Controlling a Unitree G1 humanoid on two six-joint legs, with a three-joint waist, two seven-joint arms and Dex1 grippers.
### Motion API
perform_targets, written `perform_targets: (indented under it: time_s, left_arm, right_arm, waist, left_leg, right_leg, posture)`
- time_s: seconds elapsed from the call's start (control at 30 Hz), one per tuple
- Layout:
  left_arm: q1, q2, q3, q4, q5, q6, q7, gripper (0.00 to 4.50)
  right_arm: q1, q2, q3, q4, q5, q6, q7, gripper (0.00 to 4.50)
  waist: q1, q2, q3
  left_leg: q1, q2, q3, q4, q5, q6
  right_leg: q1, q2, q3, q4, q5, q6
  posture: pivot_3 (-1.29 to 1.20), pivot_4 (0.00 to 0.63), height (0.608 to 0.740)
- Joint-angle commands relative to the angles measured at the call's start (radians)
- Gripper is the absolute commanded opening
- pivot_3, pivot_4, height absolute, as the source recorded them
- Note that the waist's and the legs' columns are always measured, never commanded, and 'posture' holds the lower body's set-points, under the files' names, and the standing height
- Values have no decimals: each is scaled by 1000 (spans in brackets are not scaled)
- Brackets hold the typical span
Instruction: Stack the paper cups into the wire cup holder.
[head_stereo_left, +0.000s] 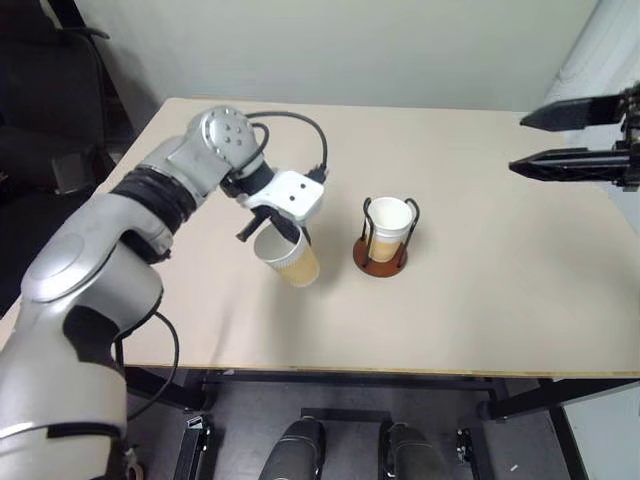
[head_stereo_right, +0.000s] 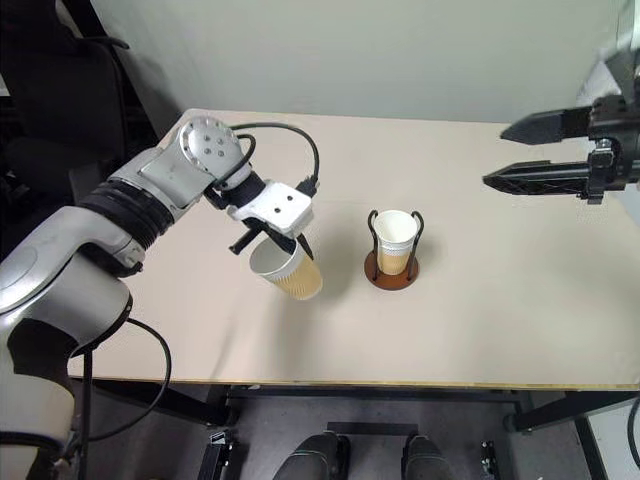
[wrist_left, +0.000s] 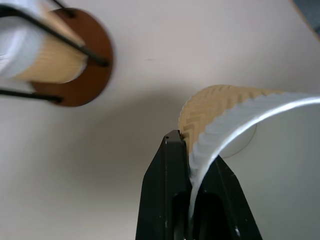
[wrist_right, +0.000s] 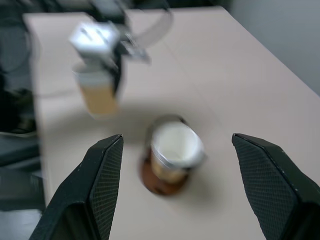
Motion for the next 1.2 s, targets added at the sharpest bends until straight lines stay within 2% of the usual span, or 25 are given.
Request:
perform_targets:
  time_s: [0.03,0.27,0.47,0.67,0.93,1.07,1.2]
  left_arm:
    - [-70,-13,14,39,-22,3,-27,43]
    - [-167,-73,66,145,-59,52,-27,43]
    - [-274,-175,180,286,-5,65,-27,43]
    - [-351,-269,329,391,126,48,-27,43]
    - [-347,-337,479,429,315,17,-18,43]
    - [-314,-379,515,433,409,-22,104,43]
    - [-299,-399,547,441,479,-34,154,43]
  right_arm:
    - [11,-16,2,45,-76,-131,56,3509]
    - [31,-3,33,121,-149,-191,111,3509]
    - [6,0,31,143,-171,-179,138,3509]
    - [0,-1,10,136,-156,-147,158,3509]
    - [26,-3,-17,116,-150,-128,148,3509]
    - [54,-10,-43,88,-135,-111,141,3509]
    - [57,-9,-49,80,-134,-100,137,3509]
  waist:
    - [-1,1,0]
    - [0,1,1]
    - [2,1,1]
    - [0,1,2]
    - [0,1,2]
    - [2,1,2]
    - [2,1,2]
  left_leg:
    - [0,0,2,-1,0,0]
    - [0,1,4,-1,-2,2]
    - [-1,0,5,0,-3,4]
    - [0,0,6,0,-5,6]
    - [1,0,8,-1,-5,6]
    - [1,0,9,0,-6,7]
    - [1,-1,10,1,-7,8]
  right_leg:
    - [0,0,1,0,0,0]
    - [0,0,0,-1,2,8]
    - [1,-1,1,-2,-2,4]
    - [2,-1,3,-3,-5,5]
    - [2,1,2,-2,-7,6]
    - [2,0,3,-2,-8,8]
    - [3,0,3,-1,-7,10]
  posture:
    - [0,150,740]
    - [0,150,740]
    - [0,150,740]
    - [0,150,740]
    - [0,150,740]
    - [0,150,740]
    - [0,150,740]
